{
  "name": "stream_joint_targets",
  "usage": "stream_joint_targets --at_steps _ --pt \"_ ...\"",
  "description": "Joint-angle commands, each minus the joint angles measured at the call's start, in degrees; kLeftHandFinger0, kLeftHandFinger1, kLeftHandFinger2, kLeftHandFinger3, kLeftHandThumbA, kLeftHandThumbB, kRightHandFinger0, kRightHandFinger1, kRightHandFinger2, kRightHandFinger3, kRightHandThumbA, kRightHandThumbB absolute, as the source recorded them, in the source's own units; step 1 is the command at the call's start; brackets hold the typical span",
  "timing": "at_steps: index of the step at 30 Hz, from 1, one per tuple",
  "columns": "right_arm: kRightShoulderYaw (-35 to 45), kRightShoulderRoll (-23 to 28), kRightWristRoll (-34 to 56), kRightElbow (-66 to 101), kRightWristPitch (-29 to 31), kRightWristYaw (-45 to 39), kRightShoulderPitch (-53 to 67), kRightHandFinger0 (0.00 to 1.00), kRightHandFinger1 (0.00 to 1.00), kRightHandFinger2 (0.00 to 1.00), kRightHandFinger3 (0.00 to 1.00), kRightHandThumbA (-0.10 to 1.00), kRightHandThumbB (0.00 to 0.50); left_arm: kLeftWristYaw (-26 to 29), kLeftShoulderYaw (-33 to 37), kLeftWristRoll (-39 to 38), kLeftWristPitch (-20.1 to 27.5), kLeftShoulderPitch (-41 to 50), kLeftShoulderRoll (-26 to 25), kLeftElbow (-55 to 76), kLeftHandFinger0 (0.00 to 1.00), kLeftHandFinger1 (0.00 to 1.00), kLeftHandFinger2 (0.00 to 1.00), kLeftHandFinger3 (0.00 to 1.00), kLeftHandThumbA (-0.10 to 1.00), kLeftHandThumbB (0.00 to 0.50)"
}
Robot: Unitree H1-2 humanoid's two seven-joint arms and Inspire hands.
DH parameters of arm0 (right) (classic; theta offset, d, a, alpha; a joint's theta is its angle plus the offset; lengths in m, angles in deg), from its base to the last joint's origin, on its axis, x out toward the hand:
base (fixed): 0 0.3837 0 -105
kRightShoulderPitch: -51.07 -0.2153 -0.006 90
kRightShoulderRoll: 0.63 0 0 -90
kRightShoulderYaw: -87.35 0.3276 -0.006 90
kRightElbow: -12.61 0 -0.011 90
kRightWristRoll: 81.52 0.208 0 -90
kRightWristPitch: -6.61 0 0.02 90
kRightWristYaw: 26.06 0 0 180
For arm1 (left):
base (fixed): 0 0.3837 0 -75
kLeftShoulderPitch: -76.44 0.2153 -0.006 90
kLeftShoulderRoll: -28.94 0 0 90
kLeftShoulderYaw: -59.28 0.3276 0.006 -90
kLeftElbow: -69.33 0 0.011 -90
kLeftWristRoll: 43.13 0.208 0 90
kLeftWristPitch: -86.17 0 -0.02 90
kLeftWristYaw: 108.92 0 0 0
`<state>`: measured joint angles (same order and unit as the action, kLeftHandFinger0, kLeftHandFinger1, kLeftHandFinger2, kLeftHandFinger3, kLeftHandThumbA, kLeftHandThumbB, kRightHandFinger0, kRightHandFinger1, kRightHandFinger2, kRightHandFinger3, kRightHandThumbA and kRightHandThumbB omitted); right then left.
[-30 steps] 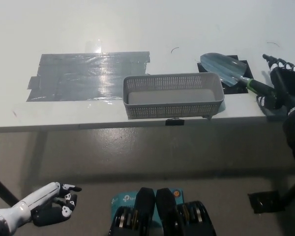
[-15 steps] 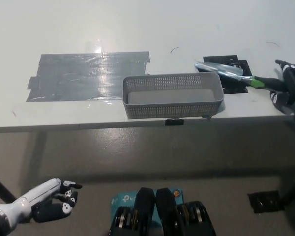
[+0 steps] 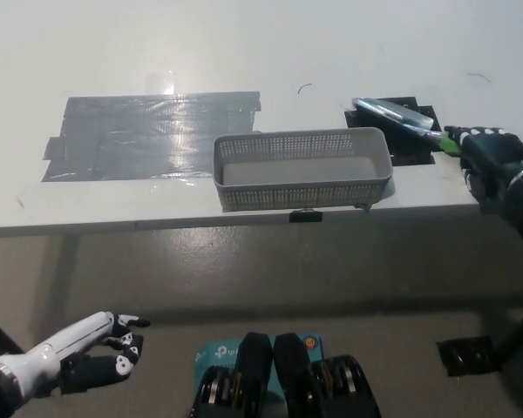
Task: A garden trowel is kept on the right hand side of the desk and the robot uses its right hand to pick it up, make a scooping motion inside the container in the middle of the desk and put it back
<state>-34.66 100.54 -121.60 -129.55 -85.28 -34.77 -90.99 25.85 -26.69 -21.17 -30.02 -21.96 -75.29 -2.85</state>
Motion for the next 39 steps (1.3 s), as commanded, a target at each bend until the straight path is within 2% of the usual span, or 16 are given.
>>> stream_joint_targets --at_steps 1,13,17,19,20,21,23,24,26,27,28,31,32,36,37,39 --pt "-0.5 1.2 0.4 -1.3 1.2 -6.4 -2.9 1.00 1.00 1.00 1.00 0.44 0.371 -2.6 -1.6 1.5 -0.7 -2.0 0.0 2.2 0.94 0.93 0.98 1.00 0.80 0.149" --pt "-5.7 -0.7 -1.2 -16.4 -7.2 -24.9 -9.9 1.00 1.00 1.00 1.00 0.57 0.352 -4.8 -3.3 2.9 -0.7 -2.7 0.9 3.2 1.00 0.98 0.99 1.00 0.81 0.138" --pt "-3.8 -2.7 0.7 -17.4 -11.1 -23.9 -10.5 0.31 0.75 1.00 1.00 0.52 0.335 -5.0 -3.6 2.5 -0.7 -2.9 0.9 3.7 1.00 1.00 0.99 1.00 0.82 0.129" --pt "-3.9 -4.6 0.4 -18.7 -12.2 -21.8 -10.6 0.00 0.22 0.72 1.00 0.60 0.313 -5.5 -3.2 3.0 -0.7 -3.0 0.8 4.3 1.00 1.00 0.99 1.00 0.85 0.122" --pt "-5.0 -5.2 -0.7 -19.5 -11.6 -20.8 -11.0 0.19 0.46 0.92 1.00 0.64 0.314 -5.7 -3.5 3.4 -0.7 -3.0 0.9 4.5 1.00 1.00 1.00 1.00 0.86 0.126" --pt "-6.2 -5.5 -1.7 -19.8 -11.0 -21.1 -11.2 0.04 0.26 0.70 1.00 0.69 0.324 -5.8 -3.5 3.4 -0.7 -3.1 0.9 4.5 1.00 1.00 1.00 1.00 0.87 0.121" --pt "-8.3 -6.1 -2.9 -20.7 -9.3 -22.7 -11.8 0.30 0.48 0.81 1.00 0.76 0.286 -5.9 -3.3 3.6 -0.7 -3.3 0.7 4.4 1.00 1.00 1.00 1.00 0.90 0.137" --pt "-9.9 -6.5 -4.1 -21.5 -7.9 -23.4 -12.2 0.78 1.00 1.00 1.00 0.80 0.241 -6.1 -3.2 3.6 -0.7 -3.3 0.6 4.6 1.00 1.00 1.00 1.00 0.90 0.131" --pt "-9.6 -7.2 -3.3 -21.7 -9.1 -18.8 -11.7 0.21 0.39 0.59 1.00 0.33 0.167 -6.7 -3.5 4.1 -0.7 -3.5 0.7 4.7 1.00 1.00 1.00 1.00 0.91 0.132" --pt "-9.6 -7.5 -3.7 -21.1 -10.6 -15.0 -10.9 0.06 0.34 0.62 1.00 0.04 0.007 -7.0 -3.6 4.3 -0.7 -3.5 0.9 4.9 1.00 1.00 1.00 1.00 0.92 0.137" --pt "-9.8 -7.5 -4.1 -20.7 -10.8 -13.5 -10.5 0.01 0.22 0.53 1.00 -0.01 0.036 -7.3 -3.8 4.5 -0.7 -3.5 0.9 5.0 1.00 1.00 1.00 1.00 0.92 0.131" --pt "-11.9 -7.0 -6.4 -18.5 -10.5 -11.7 -9.4 0.00 0.26 0.55 0.74 -0.10 0.230 -7.8 -3.9 5.1 -0.7 -3.6 1.1 5.1 1.00 1.00 1.00 1.00 0.94 0.130" --pt "-12.1 -6.7 -6.8 -16.8 -12.4 -10.9 -8.3 0.00 0.22 0.56 1.00 -0.10 0.067 -8.3 -3.9 5.0 -0.7 -3.7 1.2 4.9 1.00 1.00 1.00 1.00 0.95 0.124" --pt "-12.5 -6.0 -7.6 -13.4 -14.2 -9.7 -5.7 0.08 0.38 0.72 1.00 -0.04 0.000 -8.7 -4.0 5.3 -0.7 -3.8 1.4 5.0 1.00 1.00 1.00 1.00 0.95 0.123" --pt "-12.3 -6.4 -7.7 -13.8 -14.3 -9.2 -6.1 0.40 0.69 0.94 1.00 0.11 0.000 -9.0 -4.4 5.5 -0.7 -4.4 1.2 5.0 1.00 1.00 1.00 1.00 0.95 0.130" --pt "-11.9 -6.2 -7.6 -13.1 -14.5 -9.0 -5.3 0.50 0.72 0.93 1.00 0.20 0.000 -9.5 -4.8 5.5 -0.7 -4.6 1.4 4.9 1.00 1.00 1.00 1.00 0.95 0.126"
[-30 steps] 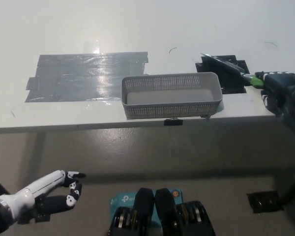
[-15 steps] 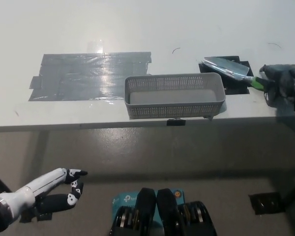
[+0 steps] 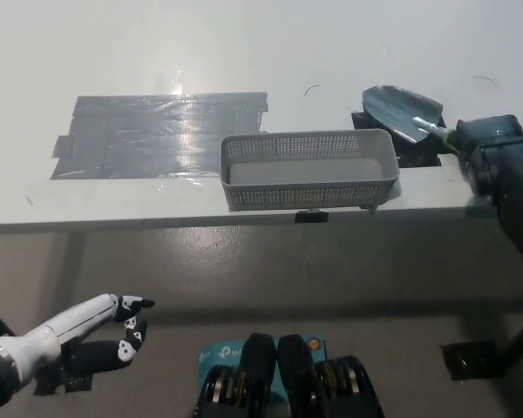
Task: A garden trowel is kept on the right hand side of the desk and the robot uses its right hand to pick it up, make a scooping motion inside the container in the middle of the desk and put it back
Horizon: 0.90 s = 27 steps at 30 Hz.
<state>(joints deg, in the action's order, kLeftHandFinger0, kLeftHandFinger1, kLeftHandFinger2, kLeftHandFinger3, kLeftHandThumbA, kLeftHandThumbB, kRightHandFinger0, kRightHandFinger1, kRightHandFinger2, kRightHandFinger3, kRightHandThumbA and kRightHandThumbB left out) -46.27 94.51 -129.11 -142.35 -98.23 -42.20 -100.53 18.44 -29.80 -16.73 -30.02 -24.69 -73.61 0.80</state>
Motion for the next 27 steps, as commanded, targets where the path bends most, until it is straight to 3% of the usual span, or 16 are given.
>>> stream_joint_targets --at_steps 1,3,4,6,7,8,10,12,15,17,20,21,22,24,26,27 --pt "-0.1 -0.4 -0.3 -1.0 -1.5 -0.6 4.7 0.28 0.48 0.70 1.00 0.26 0.000 -2.6 -1.8 2.0 -0.7 -1.9 -0.1 1.3 1.00 1.00 1.00 1.00 0.95 0.125" --pt "0.3 -0.6 -0.2 -1.3 -1.3 0.6 5.6 0.19 0.37 0.62 1.00 0.32 0.000 -3.3 -2.0 2.3 -0.7 -1.9 0.1 1.3 1.00 1.00 1.00 1.00 0.95 0.127" --pt "0.4 -0.8 -0.2 -0.7 -1.7 1.4 6.6 0.04 0.22 0.49 1.00 0.36 0.000 -3.0 -1.3 2.6 -0.7 -1.8 -0.4 1.4 1.00 1.00 1.00 1.00 0.96 0.130" --pt "1.1 -0.5 0.0 0.7 -1.3 3.1 7.9 0.00 0.13 0.40 1.00 0.40 0.000 -3.2 -1.0 3.0 -0.7 -1.6 -0.6 1.7 1.00 1.00 1.00 1.00 1.00 0.152" --pt "1.7 -0.4 0.2 1.4 -1.3 4.5 8.6 0.00 0.07 0.34 0.92 0.39 0.000 -3.5 -1.1 3.3 -0.7 -1.5 -0.5 1.8 1.00 1.00 1.00 1.00 0.99 0.150" --pt "3.1 -0.1 0.8 3.0 -0.5 9.5 10.1 0.00 0.06 0.30 0.82 0.19 0.000 -3.1 -0.8 3.4 -0.7 -1.6 -0.7 1.7 1.00 1.00 1.00 1.00 0.99 0.156" --pt "5.0 0.0 1.1 3.9 0.1 14.0 11.5 0.03 0.12 0.34 0.66 0.04 0.000 -3.3 -0.8 3.4 -0.7 -1.8 -0.5 1.4 1.00 1.00 1.00 1.00 1.00 0.176" --pt "6.7 -0.1 1.5 4.6 1.1 16.8 12.7 0.00 0.12 0.34 0.58 0.01 0.000 -3.8 -1.1 3.5 -0.7 -1.9 -0.2 1.1 1.00 1.00 1.00 1.00 0.99 0.162" --pt "8.4 0.0 1.7 5.1 3.5 20.9 14.0 0.00 0.20 0.48 0.36 -0.04 0.000 -4.3 -1.4 4.1 -0.7 -2.0 0.2 0.9 1.00 1.00 1.00 1.00 0.99 0.172" --pt "10.9 0.0 3.4 5.4 6.9 24.8 15.5 0.00 0.21 0.46 0.29 -0.08 0.000 -4.3 -1.5 3.7 -0.7 -1.8 0.2 0.6 1.00 1.00 1.00 1.00 0.99 0.184" --pt "12.5 0.1 3.4 5.2 9.0 26.9 16.3 0.01 0.22 0.43 0.36 -0.04 0.000 -3.7 -0.9 3.6 -0.7 -1.5 -0.2 0.6 1.00 1.00 1.00 1.00 0.99 0.180" --pt "13.4 0.3 4.0 5.3 9.9 27.2 16.5 0.06 0.23 0.41 0.52 -0.03 0.000 -3.5 -0.8 3.1 -0.7 -1.4 -0.3 0.5 1.00 1.00 1.00 1.00 1.00 0.182" --pt "14.2 0.5 4.6 5.6 10.7 27.0 16.8 0.04 0.20 0.36 0.68 -0.09 0.000 -3.7 -0.7 3.3 -0.7 -1.1 -0.4 0.6 1.00 1.00 1.00 1.00 1.00 0.188" --pt "15.2 1.0 5.0 6.2 11.0 26.5 16.9 0.07 0.20 0.33 0.82 -0.10 0.000 -4.2 -1.1 3.6 -0.7 -1.0 0.0 0.5 1.00 1.00 1.00 1.00 1.00 0.204" --pt "16.7 1.5 5.9 7.4 11.0 26.0 17.3 0.03 0.15 0.27 0.88 -0.10 0.000 -4.2 -0.9 3.9 -0.7 -1.0 0.0 0.4 1.00 1.00 1.00 1.00 1.00 0.206" --pt "17.9 1.6 6.8 7.5 11.3 25.9 17.3 0.00 0.06 0.19 0.85 -0.10 0.000 -4.1 -0.8 3.9 -0.7 -0.9 0.1 0.3 1.00 1.00 1.00 1.00 1.00 0.205"
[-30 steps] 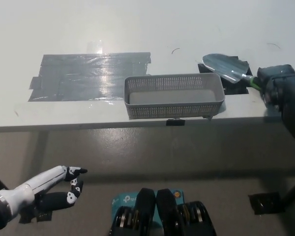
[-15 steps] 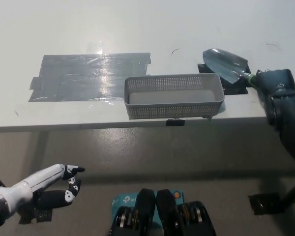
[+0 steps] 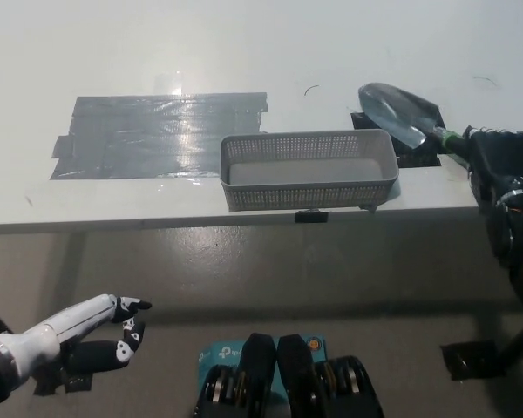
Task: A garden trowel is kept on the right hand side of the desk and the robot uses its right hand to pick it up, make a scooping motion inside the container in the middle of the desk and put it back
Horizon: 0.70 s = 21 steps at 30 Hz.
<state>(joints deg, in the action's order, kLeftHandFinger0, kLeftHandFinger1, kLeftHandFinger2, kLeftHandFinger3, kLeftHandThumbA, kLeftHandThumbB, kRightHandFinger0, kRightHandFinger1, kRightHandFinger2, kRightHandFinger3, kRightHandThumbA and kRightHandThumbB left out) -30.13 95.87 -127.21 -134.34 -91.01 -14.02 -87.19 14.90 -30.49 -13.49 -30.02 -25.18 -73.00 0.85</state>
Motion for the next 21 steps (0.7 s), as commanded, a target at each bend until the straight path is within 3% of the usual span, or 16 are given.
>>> stream_joint_targets --at_steps 1,4,5,7,8,9,11,12,13,14,15,16,18,19,20,21 --pt "2.7 0.4 5.8 -0.2 3.9 -3.6 4.0 0.00 0.01 0.14 0.88 -0.10 0.000 -0.7 -0.3 0.8 -0.7 -0.2 -0.5 0.4 1.00 1.00 1.00 1.00 1.00 0.209" --pt "4.3 2.0 6.5 1.7 4.1 -5.4 3.8 0.00 0.05 0.19 0.89 -0.10 0.000 -1.1 -0.3 0.9 -0.7 -0.2 -0.3 0.1 1.00 1.00 1.00 1.00 1.00 0.194" --pt "5.1 2.6 7.2 1.3 4.9 -5.7 3.6 0.00 0.00 0.06 0.57 -0.10 0.000 -0.9 0.0 0.7 -0.7 0.0 -0.4 0.0 1.00 1.00 1.00 1.00 1.00 0.199" --pt "5.2 3.4 7.1 1.1 5.4 -6.1 3.2 0.00 0.01 0.03 0.48 -0.10 0.000 -0.7 0.5 0.7 -0.7 0.2 -0.8 0.1 1.00 1.00 1.00 1.00 1.00 0.210" --pt "5.5 4.0 7.4 2.2 5.1 -6.8 3.3 0.00 0.03 0.05 0.55 -0.10 0.000 -0.8 0.4 0.9 -0.7 0.3 -0.7 0.1 1.00 1.00 1.00 1.00 1.00 0.216" --pt "6.1 4.6 8.1 2.1 5.7 -6.8 2.8 0.00 0.01 0.02 0.34 -0.10 0.000 -0.9 0.5 1.0 -0.7 0.3 -0.8 0.1 1.00 1.00 1.00 1.00 1.00 0.207" --pt "6.4 5.2 8.5 2.2 5.8 -7.0 2.5 0.00 0.10 0.19 0.17 -0.10 0.000 -1.0 0.6 1.3 -0.7 0.4 -0.7 0.3 1.00 1.00 1.00 1.00 1.00 0.203" --pt "6.7 5.8 8.5 3.3 5.8 -6.6 2.2 0.00 0.18 0.34 0.16 -0.10 0.000 -1.5 0.2 1.8 -0.7 0.6 -0.3 0.1 1.00 1.00 1.00 1.00 1.00 0.220" --pt "6.8 6.1 8.6 3.9 5.7 -7.5 1.8 0.00 0.19 0.35 0.24 -0.10 0.000 -1.9 0.1 2.0 -0.7 0.5 -0.1 0.1 1.00 1.00 1.00 1.00 1.00 0.224" --pt "6.6 6.6 8.5 4.8 5.7 -8.9 1.4 0.00 0.21 0.37 0.41 -0.10 0.000 -2.1 0.0 2.1 -0.7 0.5 -0.1 0.2 1.00 1.00 1.00 1.00 1.00 0.226" --pt "6.0 7.2 7.9 5.7 6.3 -9.7 1.1 0.06 0.27 0.43 0.46 -0.10 0.000 -2.4 -0.1 2.4 -0.7 0.5 -0.1 0.4 1.00 1.00 1.00 1.00 1.00 0.228" --pt "5.6 7.7 7.7 6.5 6.8 -10.3 0.8 0.00 0.13 0.29 0.42 -0.10 0.000 -2.7 -0.3 2.5 -0.7 0.5 0.0 0.4 1.00 1.00 1.00 1.00 1.00 0.227" --pt "5.5 8.6 7.9 8.5 7.7 -11.5 0.4 0.00 0.11 0.27 0.33 -0.10 0.000 -3.3 -0.7 2.7 -0.7 0.5 0.0 0.6 1.00 1.00 1.00 1.00 1.00 0.229" --pt "5.5 9.2 8.0 9.6 7.5 -12.8 0.2 0.00 0.09 0.26 0.19 -0.10 0.000 -3.4 -0.6 3.0 -0.7 0.6 -0.1 0.7 1.00 1.00 1.00 1.00 1.00 0.230" --pt "5.0 11.1 7.1 11.8 7.6 -14.2 -0.8 0.00 0.14 0.32 0.13 -0.10 0.000 -3.9 -0.2 3.8 -0.7 0.5 -0.4 0.7 1.00 1.00 1.00 1.00 1.00 0.239" --pt "5.0 11.1 7.1 12.0 7.5 -14.4 -0.7 0.00 0.18 0.39 0.13 -0.10 0.000 -4.0 -0.3 3.9 -0.7 0.4 -0.4 0.6 1.00 1.00 1.00 1.00 1.00 0.241"
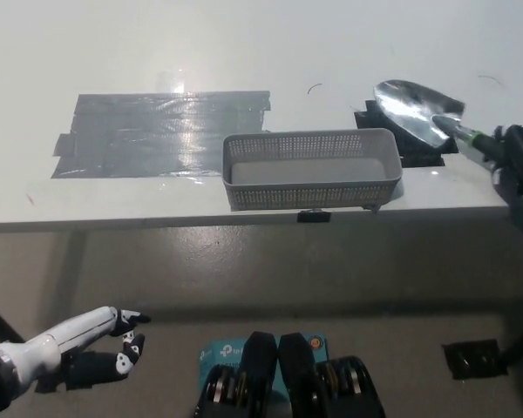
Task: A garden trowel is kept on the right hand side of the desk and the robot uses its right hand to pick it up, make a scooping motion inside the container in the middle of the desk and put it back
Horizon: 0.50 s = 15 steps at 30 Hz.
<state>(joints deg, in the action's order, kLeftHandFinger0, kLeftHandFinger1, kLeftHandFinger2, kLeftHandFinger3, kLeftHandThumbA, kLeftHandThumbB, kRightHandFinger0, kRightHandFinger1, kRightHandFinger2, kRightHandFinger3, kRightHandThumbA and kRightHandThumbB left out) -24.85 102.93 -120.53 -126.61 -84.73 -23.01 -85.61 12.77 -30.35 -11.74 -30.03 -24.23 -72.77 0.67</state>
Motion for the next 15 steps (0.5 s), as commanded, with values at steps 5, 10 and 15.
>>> stream_joint_targets --at_steps 5,10,15 --pt "0.0 9.0 0.4 7.8 3.7 -8.3 -5.2 0.00 0.20 0.42 0.05 -0.10 0.000 -1.7 -0.5 1.3 -0.7 -0.4 -0.7 0.4 1.00 1.00 1.00 1.00 1.00 0.203" --pt "1.0 11.6 1.4 13.1 1.8 -13.7 -6.4 0.00 0.16 0.38 0.03 -0.10 0.000 -2.4 -1.4 1.4 -0.7 0.0 -0.3 0.5 1.00 1.00 1.00 1.00 1.00 0.202" --pt "2.3 14.1 3.3 18.5 2.1 -19.6 -7.7 0.00 0.17 0.41 0.03 -0.10 0.026 -3.0 -1.1 2.1 -0.7 0.4 -0.7 0.5 1.00 1.00 1.00 1.00 1.00 0.197"
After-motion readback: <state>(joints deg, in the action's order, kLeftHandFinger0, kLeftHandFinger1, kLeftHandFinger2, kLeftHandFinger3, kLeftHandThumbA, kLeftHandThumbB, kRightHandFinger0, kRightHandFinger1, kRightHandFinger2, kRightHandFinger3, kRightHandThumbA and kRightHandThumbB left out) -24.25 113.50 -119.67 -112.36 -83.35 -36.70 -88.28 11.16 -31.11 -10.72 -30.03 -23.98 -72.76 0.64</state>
